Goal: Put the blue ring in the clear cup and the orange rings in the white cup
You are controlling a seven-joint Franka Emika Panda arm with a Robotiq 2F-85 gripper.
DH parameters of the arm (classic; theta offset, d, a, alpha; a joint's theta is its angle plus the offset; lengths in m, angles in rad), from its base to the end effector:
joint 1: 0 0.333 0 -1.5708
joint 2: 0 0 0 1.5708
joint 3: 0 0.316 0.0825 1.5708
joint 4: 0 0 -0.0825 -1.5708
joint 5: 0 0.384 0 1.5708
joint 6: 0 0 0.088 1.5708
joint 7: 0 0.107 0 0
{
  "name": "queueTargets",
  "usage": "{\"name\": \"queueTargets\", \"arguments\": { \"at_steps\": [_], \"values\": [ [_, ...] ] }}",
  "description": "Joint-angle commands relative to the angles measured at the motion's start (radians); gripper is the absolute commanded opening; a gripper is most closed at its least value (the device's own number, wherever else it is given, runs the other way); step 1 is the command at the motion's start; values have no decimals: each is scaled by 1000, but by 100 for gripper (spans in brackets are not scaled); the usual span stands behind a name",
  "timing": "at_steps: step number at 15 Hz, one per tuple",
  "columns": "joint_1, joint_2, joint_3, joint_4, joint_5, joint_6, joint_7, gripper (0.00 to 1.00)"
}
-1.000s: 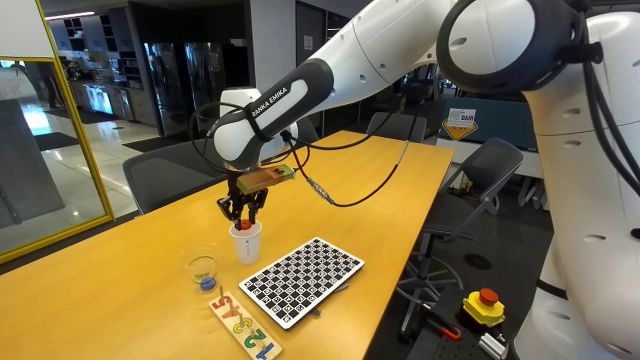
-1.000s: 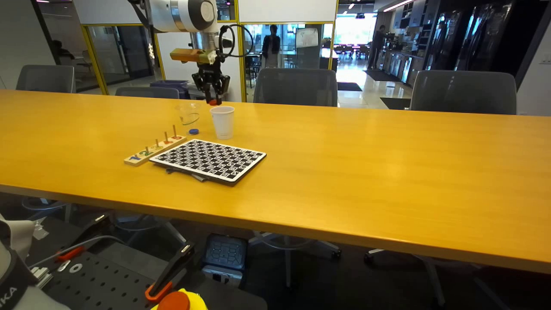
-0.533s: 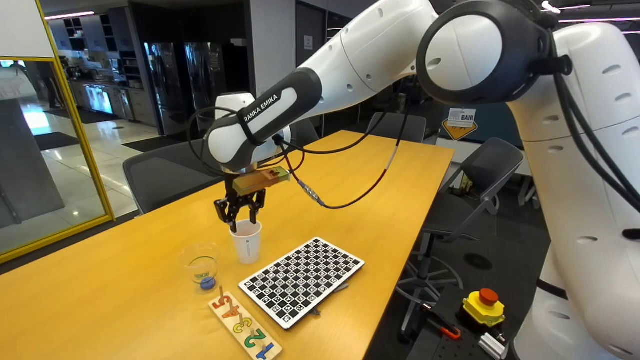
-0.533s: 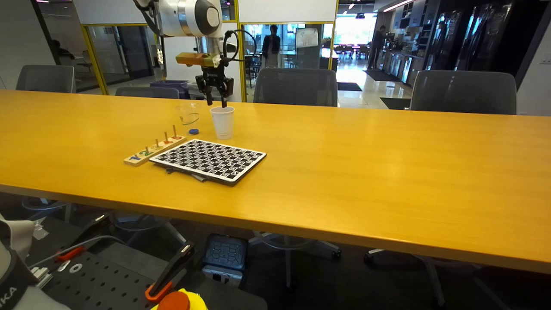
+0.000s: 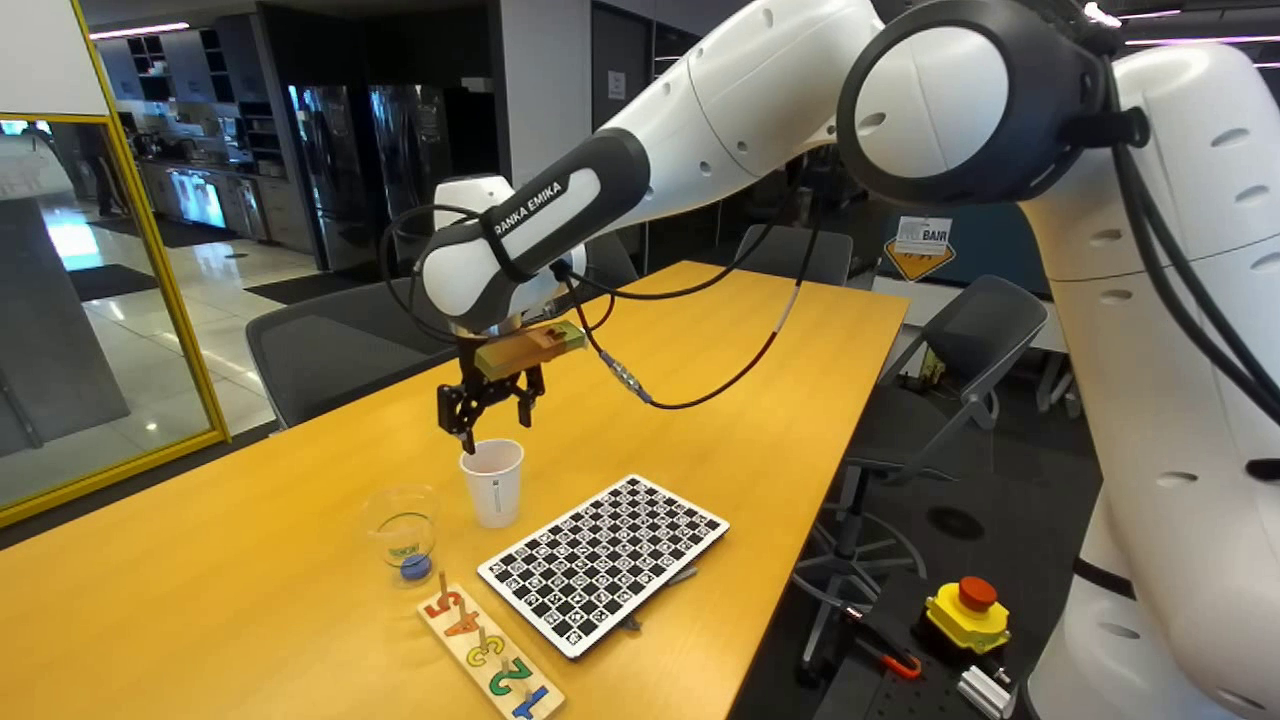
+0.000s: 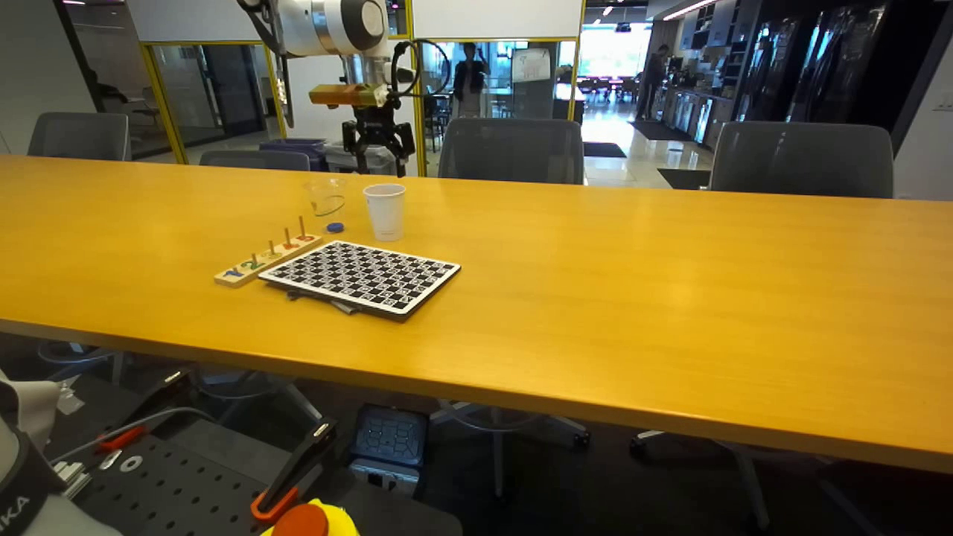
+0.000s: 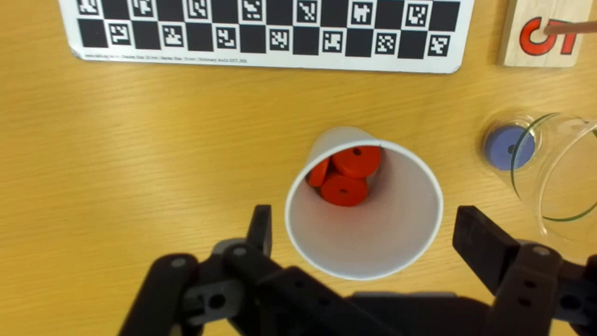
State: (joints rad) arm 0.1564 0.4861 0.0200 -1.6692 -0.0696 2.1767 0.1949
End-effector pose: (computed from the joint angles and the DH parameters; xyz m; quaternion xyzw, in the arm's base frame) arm 0.6669 0.1147 0.3258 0.9996 0.0091 0.0151 0.0217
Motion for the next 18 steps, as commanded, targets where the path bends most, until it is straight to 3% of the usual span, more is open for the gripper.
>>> {"name": "queueTargets", "arguments": {
  "at_steps": [1,9,18],
  "values": [
    [-13,-199,-7,-179,-53,-57,-56,100],
    [-85,-610,-1,-539,-31,-171,-172,100],
    [-127,-1103,-38,-927,-47,-192,-298,100]
  ]
}}
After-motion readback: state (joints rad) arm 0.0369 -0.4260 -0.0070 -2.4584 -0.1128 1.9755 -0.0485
